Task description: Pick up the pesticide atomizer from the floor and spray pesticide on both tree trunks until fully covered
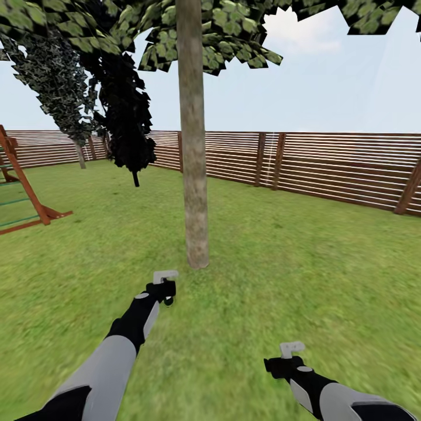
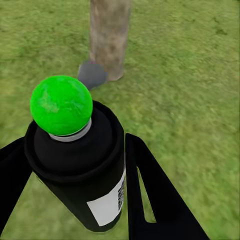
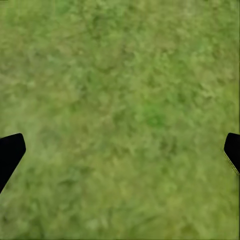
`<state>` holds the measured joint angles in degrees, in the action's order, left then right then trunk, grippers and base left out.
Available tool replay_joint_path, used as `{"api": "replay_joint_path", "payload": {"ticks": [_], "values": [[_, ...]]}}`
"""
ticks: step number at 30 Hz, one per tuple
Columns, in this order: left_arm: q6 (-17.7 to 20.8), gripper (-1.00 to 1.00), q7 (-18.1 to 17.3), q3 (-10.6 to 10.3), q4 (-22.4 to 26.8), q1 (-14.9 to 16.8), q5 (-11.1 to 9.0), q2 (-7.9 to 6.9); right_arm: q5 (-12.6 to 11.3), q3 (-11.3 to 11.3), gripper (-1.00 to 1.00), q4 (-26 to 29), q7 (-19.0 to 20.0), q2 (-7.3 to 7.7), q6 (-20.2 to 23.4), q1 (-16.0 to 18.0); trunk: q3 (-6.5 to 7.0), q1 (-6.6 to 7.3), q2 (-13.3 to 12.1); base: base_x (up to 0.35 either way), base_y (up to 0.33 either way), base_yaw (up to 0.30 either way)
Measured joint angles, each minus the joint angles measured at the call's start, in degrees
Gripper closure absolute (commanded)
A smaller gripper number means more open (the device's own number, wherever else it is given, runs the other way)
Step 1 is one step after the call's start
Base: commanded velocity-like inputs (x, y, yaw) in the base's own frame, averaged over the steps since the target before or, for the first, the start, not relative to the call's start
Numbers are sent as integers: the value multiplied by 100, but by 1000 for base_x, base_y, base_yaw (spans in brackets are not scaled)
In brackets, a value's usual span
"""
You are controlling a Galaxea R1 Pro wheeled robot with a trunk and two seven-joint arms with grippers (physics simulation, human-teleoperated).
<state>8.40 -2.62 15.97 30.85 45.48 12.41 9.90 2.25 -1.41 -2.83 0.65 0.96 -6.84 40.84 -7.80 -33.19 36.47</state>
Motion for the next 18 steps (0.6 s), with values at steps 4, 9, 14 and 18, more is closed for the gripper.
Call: {"api": "replay_joint_path", "payload": {"ticks": [4, 9, 14, 18], "values": [[38, 100, -30, 43, 35, 0, -6, 0, 14, -4, -100, 1, 5, 10, 5, -92, 0, 0, 0, 350, -41, 0], [30, 100, -56, 54, 24, 0, -6, 0, 12, -3, -100, 2, -308, -2, 16, -166, -1, 0, 0, 350, -6, 0], [36, 100, -62, 26, 29, 0, -6, 0, 6, -9, -100, -5, -807, -20, 3, -297, 0, 0, 0, 350, 0, 0], [42, 100, -59, 12, 53, 0, -11, 0, 5, -5, -100, -5, -861, -24, 1, -337, 0, 0, 0, 350, 0, 0]]}}
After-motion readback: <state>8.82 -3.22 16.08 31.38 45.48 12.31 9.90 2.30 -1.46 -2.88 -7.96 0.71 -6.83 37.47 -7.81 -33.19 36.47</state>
